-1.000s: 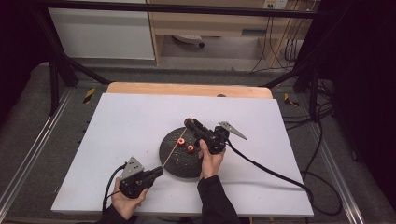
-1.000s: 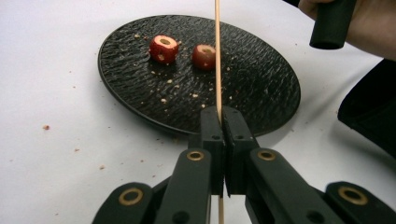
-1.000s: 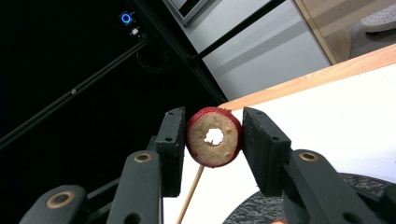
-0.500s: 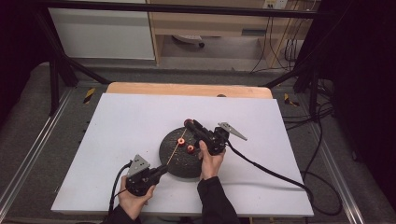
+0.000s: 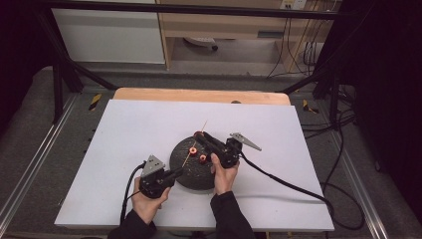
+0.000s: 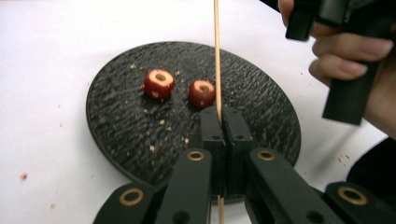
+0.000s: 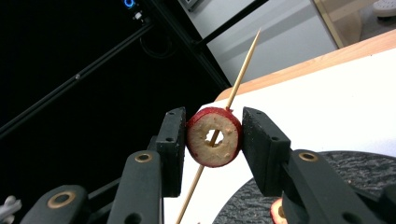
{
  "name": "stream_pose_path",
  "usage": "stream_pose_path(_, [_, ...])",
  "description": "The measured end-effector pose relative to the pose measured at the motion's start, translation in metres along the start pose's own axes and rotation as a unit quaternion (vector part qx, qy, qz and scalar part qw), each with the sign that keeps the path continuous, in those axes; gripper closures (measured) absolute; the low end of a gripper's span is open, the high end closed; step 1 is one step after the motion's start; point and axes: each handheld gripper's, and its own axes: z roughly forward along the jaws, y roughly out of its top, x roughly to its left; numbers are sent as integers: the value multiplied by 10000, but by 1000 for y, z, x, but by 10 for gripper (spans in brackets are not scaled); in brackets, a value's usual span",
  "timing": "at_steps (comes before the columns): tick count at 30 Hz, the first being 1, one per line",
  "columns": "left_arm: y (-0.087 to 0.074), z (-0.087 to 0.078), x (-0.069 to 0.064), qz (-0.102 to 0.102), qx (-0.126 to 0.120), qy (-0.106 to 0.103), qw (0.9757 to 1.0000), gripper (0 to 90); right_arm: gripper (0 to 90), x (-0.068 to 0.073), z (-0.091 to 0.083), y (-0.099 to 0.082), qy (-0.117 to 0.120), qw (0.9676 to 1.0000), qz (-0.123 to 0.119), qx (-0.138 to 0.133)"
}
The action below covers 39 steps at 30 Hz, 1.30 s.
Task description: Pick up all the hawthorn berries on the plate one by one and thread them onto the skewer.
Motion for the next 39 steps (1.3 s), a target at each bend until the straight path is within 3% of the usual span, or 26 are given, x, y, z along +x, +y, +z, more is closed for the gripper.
stream_pose_path(19, [27,22,2,121,-141,-72,9998,887,615,3,-4,-3,68,9996,-32,285])
stream_pose_path(35, [28,25,5,247,-98,-113,9996,887,607,4,-5,-9,113,9981,-64,608])
stream_pose_path(39, [26,23,7,248,-97,-133,9996,888,509,5,-8,-6,49,9975,-149,691])
